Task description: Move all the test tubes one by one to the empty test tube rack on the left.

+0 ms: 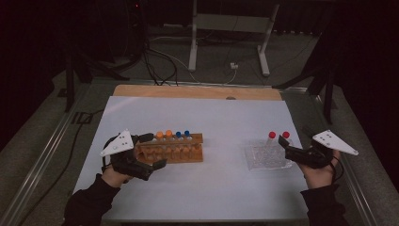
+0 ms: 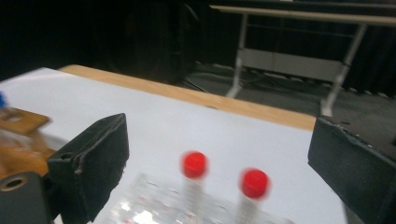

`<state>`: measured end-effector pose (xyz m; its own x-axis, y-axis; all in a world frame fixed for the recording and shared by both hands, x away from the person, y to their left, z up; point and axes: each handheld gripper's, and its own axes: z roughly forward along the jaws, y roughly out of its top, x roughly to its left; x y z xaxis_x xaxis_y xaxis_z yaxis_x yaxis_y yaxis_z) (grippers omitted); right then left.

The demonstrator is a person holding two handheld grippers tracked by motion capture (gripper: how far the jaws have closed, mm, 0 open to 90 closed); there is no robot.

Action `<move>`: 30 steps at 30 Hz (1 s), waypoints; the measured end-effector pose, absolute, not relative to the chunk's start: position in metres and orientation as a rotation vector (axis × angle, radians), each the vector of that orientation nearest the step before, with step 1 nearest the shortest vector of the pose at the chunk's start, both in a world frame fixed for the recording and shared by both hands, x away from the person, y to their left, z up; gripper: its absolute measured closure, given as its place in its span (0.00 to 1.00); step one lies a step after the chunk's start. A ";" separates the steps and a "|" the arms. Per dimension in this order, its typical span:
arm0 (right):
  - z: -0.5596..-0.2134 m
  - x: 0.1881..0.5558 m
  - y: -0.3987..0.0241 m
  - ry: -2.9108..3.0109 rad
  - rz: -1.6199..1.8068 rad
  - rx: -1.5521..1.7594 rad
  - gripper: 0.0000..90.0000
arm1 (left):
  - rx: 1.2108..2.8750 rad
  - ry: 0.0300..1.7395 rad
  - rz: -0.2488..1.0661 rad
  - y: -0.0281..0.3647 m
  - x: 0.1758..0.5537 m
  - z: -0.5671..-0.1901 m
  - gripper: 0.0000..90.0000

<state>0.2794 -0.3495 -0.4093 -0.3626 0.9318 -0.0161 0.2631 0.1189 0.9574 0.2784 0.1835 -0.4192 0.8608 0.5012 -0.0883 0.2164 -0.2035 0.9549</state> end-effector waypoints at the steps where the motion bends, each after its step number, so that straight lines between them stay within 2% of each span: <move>1: -0.413 0.281 -0.353 1.725 1.257 1.186 0.07 | 1.787 0.548 0.286 0.183 0.278 -0.419 0.01; 6: -0.427 0.288 -0.362 1.730 1.214 1.248 0.07 | 1.801 0.540 0.295 0.182 0.278 -0.420 0.01; 10: -0.438 0.292 -0.364 1.738 1.179 1.287 0.17 | 1.805 0.538 0.288 0.182 0.279 -0.421 0.01; 15: -0.448 0.297 -0.366 1.758 1.153 1.333 0.19 | 1.808 0.538 0.280 0.181 0.279 -0.423 0.01; 30: -0.468 0.310 -0.361 1.845 1.076 1.395 0.60 | 1.814 0.536 0.272 0.180 0.280 -0.424 0.01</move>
